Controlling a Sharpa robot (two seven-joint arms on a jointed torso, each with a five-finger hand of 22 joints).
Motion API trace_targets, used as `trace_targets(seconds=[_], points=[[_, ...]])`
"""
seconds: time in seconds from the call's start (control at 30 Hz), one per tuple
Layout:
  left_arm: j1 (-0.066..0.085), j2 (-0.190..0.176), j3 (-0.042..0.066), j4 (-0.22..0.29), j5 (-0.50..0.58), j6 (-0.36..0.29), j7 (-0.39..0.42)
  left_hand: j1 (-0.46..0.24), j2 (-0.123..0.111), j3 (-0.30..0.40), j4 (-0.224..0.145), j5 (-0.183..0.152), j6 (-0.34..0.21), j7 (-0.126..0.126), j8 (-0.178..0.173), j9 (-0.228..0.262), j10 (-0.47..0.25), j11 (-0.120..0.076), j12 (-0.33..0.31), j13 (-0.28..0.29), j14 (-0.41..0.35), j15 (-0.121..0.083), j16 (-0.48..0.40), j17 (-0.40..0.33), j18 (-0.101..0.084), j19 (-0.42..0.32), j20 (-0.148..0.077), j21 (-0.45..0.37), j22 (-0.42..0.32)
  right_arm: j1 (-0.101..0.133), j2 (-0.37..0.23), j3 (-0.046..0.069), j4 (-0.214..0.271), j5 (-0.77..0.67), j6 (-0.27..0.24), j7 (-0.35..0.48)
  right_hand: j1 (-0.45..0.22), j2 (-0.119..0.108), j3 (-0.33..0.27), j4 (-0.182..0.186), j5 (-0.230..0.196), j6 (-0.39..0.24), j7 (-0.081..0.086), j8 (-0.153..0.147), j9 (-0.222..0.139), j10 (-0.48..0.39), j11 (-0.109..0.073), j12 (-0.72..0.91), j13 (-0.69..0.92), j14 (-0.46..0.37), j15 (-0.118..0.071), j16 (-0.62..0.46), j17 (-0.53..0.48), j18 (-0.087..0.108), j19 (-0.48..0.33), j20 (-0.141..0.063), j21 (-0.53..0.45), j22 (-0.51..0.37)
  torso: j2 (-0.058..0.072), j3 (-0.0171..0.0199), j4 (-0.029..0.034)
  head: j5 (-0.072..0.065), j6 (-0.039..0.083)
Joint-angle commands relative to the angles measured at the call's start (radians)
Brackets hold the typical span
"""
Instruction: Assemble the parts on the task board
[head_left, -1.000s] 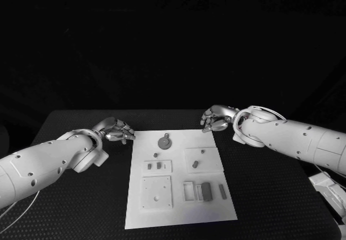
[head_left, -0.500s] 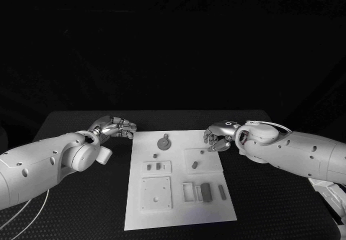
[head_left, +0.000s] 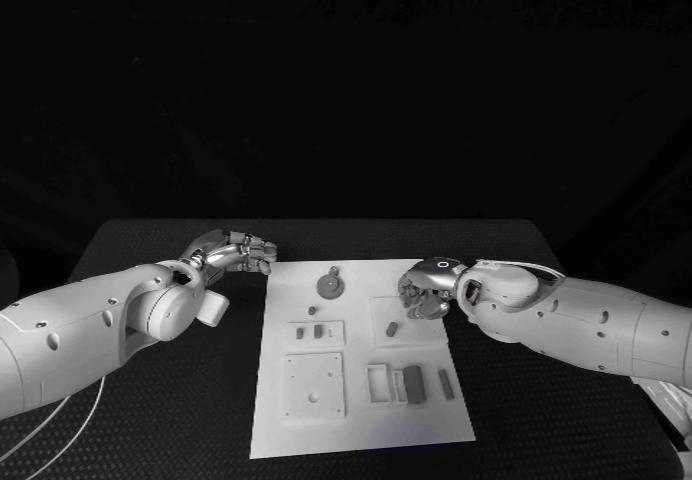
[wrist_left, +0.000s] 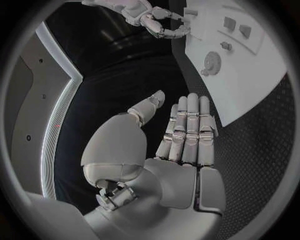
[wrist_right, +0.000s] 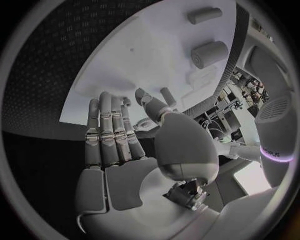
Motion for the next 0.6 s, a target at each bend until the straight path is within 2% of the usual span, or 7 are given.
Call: trace_targets(seconds=[0.03,0.2,0.3,0.47,0.5,0.53,0.6], points=[[0.001,0.002,0.001,0.003,0.015,0.006,0.011,-0.008,0.002,-0.004,-0.001,0.001,-0.005,0.0,-0.004,-0.001,-0.003,0.003,-0.006,0.001,0.003,0.004,-0.004,0.002,-0.009,-0.003,0.002,-0.001,-0.002,-0.007,0.009,-0.002,-0.005,-0.033,-0.003,-0.009,0.0,0.011,-0.002,-0.002,-0.003,0.007,-0.002,-0.002,0.001,0.009,0.001,-0.006,-0.002,0.007,0.001,-0.005,0.002,0.021,0.007,-0.001,-0.002,0.001,0.001,0.0017,-0.0032,0.007,0.0],[0.002,0.003,0.001,0.004,0.015,0.008,0.006,-0.01,0.002,-0.005,0.0,0.001,-0.008,0.002,-0.005,-0.001,-0.005,0.004,-0.006,0.001,0.004,0.004,-0.006,0.004,-0.009,-0.002,0.002,-0.001,-0.004,-0.011,0.015,-0.002,-0.009,-0.035,0.001,-0.008,0.005,0.022,0.0,-0.003,-0.003,0.011,-0.003,-0.002,0.0,0.016,-0.001,-0.01,-0.002,0.011,0.0,-0.007,0.008,0.021,0.011,-0.002,-0.002,0.004,0.001,0.0006,-0.0029,0.007,-0.001],[0.002,0.002,0.001,0.004,0.015,0.009,0.002,-0.012,0.003,-0.005,0.001,0.001,-0.009,0.002,-0.005,-0.001,-0.004,0.004,-0.006,0.002,0.005,0.004,-0.007,0.005,-0.008,-0.002,0.003,-0.001,-0.006,-0.013,0.019,-0.002,-0.017,-0.035,0.007,-0.006,0.009,0.031,0.001,-0.003,-0.003,0.015,-0.005,-0.001,0.0,0.021,-0.002,-0.013,-0.001,0.013,-0.001,-0.009,0.012,0.021,0.013,-0.003,-0.003,0.006,0.0,0.0013,-0.003,0.009,-0.003],[0.002,0.001,0.001,0.003,0.015,0.01,-0.002,-0.014,0.003,-0.006,0.003,0.001,-0.009,0.002,-0.004,-0.001,-0.005,0.004,-0.005,0.002,0.006,0.005,-0.008,0.007,-0.008,-0.002,0.003,-0.001,-0.008,-0.016,0.023,-0.002,-0.022,-0.043,0.006,-0.006,0.026,0.064,0.01,-0.005,-0.003,0.039,-0.014,0.007,0.003,0.046,-0.012,-0.013,0.002,0.03,-0.007,-0.006,0.026,0.021,0.027,-0.008,0.001,0.012,0.001,0.0031,-0.0044,0.011,-0.003],[0.002,0.001,0.001,0.003,0.015,0.011,-0.004,-0.014,0.003,-0.006,0.003,0.001,-0.009,0.002,-0.004,-0.001,-0.005,0.004,-0.005,0.002,0.006,0.005,-0.009,0.007,-0.008,-0.002,0.003,-0.001,-0.008,-0.017,0.023,-0.002,-0.022,-0.047,0.006,-0.005,0.034,0.065,0.024,-0.002,-0.003,0.045,-0.017,0.009,0.003,0.051,-0.013,-0.015,0.003,0.033,-0.008,-0.007,0.029,0.021,0.032,-0.009,0.001,0.013,0.001,0.003,-0.0046,0.011,-0.004],[0.002,0.001,0.001,0.003,0.015,0.011,-0.005,-0.014,0.003,-0.007,0.003,0.001,-0.009,0.002,-0.004,-0.001,-0.005,0.004,-0.005,0.002,0.006,0.005,-0.009,0.007,-0.008,-0.002,0.003,-0.001,-0.008,-0.018,0.024,-0.002,-0.022,-0.053,0.004,-0.007,0.048,0.038,0.092,0.017,0.001,0.061,-0.02,0.011,0.002,0.061,-0.015,-0.018,0.004,0.042,-0.009,-0.01,0.036,0.02,0.043,-0.008,-0.001,0.011,0.0,0.003,-0.0048,0.01,-0.004],[0.002,0.001,0.001,0.002,0.014,0.013,-0.007,-0.015,0.003,-0.007,0.004,0.001,-0.009,0.002,-0.004,-0.001,-0.005,0.004,-0.005,0.002,0.006,0.005,-0.009,0.007,-0.008,-0.002,0.003,0.0,-0.009,-0.018,0.025,-0.002,-0.022,-0.061,0.002,-0.009,0.041,0.049,0.127,0.023,-0.004,0.073,-0.024,0.013,0.002,0.074,-0.02,-0.019,0.006,0.053,-0.013,-0.009,0.044,0.021,0.055,-0.012,0.003,0.015,0.0,0.0028,-0.0049,0.01,-0.005]])
